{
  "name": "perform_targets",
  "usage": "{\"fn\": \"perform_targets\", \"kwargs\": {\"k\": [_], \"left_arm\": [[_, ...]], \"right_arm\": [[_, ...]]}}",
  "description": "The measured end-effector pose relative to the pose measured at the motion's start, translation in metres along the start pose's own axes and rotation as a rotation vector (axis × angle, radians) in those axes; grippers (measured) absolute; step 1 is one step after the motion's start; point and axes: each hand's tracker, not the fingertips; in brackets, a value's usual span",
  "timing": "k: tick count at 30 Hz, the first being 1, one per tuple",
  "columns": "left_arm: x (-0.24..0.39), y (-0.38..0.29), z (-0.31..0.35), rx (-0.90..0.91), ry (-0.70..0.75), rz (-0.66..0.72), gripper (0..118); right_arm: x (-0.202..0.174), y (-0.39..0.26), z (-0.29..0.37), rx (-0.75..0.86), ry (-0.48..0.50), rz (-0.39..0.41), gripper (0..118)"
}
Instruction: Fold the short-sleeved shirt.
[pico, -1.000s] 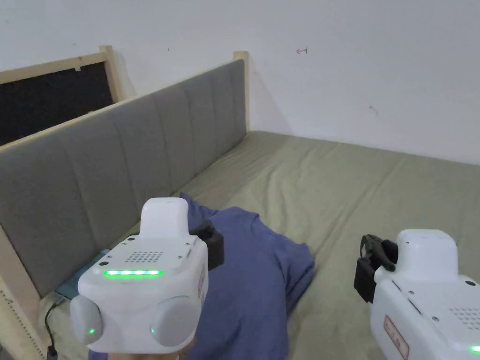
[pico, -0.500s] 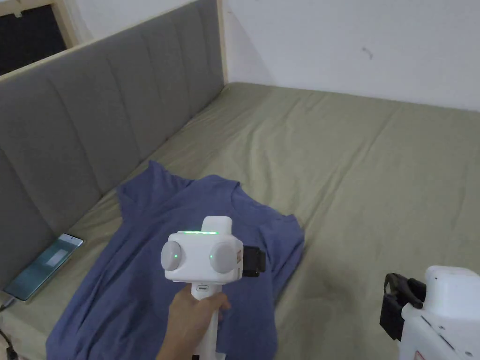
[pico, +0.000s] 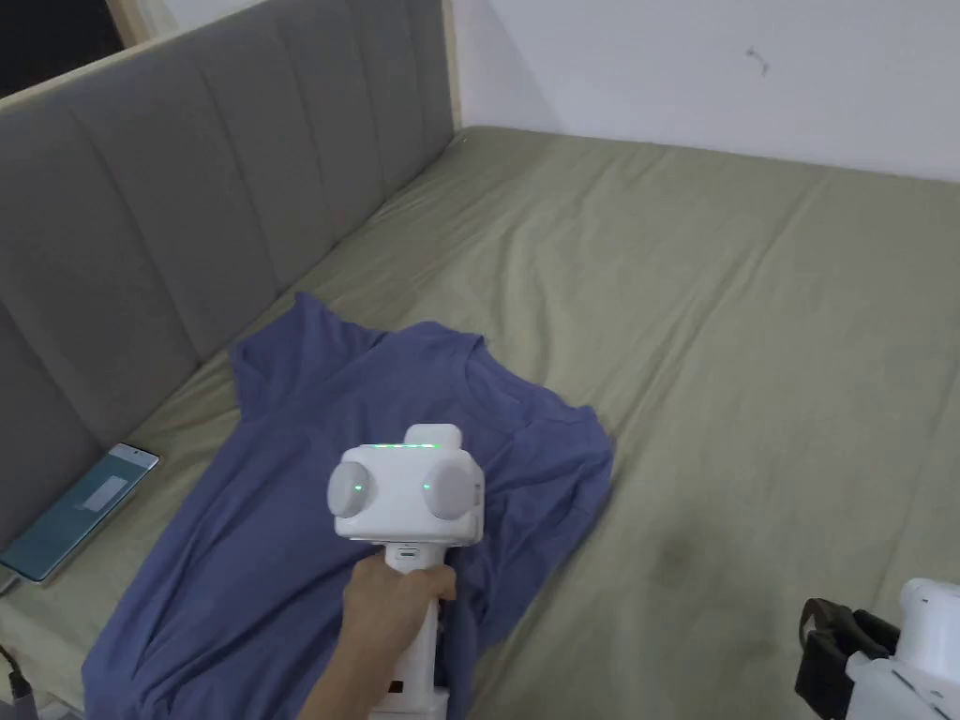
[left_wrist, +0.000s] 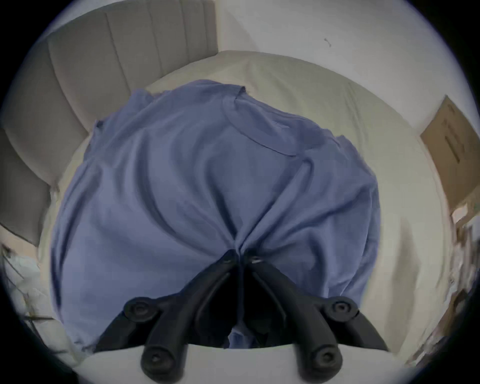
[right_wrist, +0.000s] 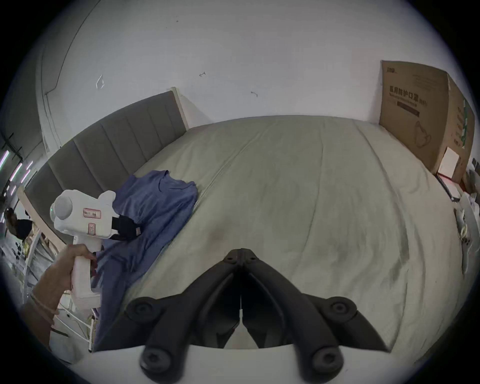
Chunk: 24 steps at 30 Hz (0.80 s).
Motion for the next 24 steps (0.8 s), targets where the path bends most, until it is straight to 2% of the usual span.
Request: {"fn": "perform_targets", "kwargs": {"k": [3, 10, 13, 18, 21, 24], "left_arm": [[-0.015, 0.004, 0.002, -0.015, -0.071, 0.171, 2], [-0.008, 0.026, 0.028, -0.010, -0.177, 0.216, 2], [0.025, 0.042, 0.046, 0.017, -0.189, 0.136, 2], [0.099, 0.060, 0.085, 0.072, -0.381, 0.056, 3], [0.173, 0.054, 0.113, 0.094, -0.473, -0.113, 3], [0.258, 0.029, 0.144, 0.079, -0.642, -0.272, 3]], "right_arm": [[0.003, -0.006, 0.005, -0.011, -0.006, 0.007, 0], [0.034, -0.008, 0.020, 0.003, -0.043, -0.075, 0], [0.048, -0.003, 0.033, 0.037, -0.080, -0.094, 0], [0.078, 0.007, 0.062, 0.108, -0.136, -0.162, 0], [0.100, 0.012, 0.086, 0.164, -0.186, -0.202, 0], [0.121, 0.017, 0.119, 0.227, -0.263, -0.232, 0]]}}
